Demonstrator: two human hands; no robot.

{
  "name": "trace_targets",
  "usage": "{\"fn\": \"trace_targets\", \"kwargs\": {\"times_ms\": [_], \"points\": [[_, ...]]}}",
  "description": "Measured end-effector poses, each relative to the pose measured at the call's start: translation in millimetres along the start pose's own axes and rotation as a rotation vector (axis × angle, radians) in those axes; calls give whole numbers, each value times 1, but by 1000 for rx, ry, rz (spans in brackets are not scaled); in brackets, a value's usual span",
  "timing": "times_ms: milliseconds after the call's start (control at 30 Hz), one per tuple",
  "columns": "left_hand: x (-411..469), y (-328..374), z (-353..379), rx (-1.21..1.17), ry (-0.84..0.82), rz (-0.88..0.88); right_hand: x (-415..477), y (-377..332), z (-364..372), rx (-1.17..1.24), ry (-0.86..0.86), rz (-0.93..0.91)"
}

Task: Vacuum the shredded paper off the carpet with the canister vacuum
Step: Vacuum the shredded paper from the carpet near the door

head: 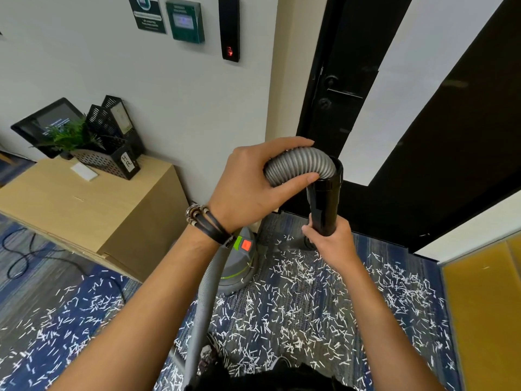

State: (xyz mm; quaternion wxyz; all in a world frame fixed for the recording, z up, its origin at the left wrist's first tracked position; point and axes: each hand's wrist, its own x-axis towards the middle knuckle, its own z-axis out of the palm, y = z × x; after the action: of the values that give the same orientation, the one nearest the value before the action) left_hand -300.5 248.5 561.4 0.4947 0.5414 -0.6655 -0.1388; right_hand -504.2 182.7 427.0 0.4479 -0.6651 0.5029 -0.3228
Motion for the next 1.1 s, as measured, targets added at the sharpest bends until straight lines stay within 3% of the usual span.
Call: {"fn": "trace_targets", "kwargs": {"times_ms": [300, 633, 867, 1100], "points": [[0, 3, 19, -4, -30, -27, -1, 17, -19, -36, -92, 60], [6, 14, 30, 22, -19, -2, -4, 20, -18, 23, -20, 56], [5, 17, 32, -21, -26, 0, -9, 23, -35, -20, -144, 51], [7, 23, 33, -11, 31, 28, -6, 13, -40, -24, -46, 24]]}}
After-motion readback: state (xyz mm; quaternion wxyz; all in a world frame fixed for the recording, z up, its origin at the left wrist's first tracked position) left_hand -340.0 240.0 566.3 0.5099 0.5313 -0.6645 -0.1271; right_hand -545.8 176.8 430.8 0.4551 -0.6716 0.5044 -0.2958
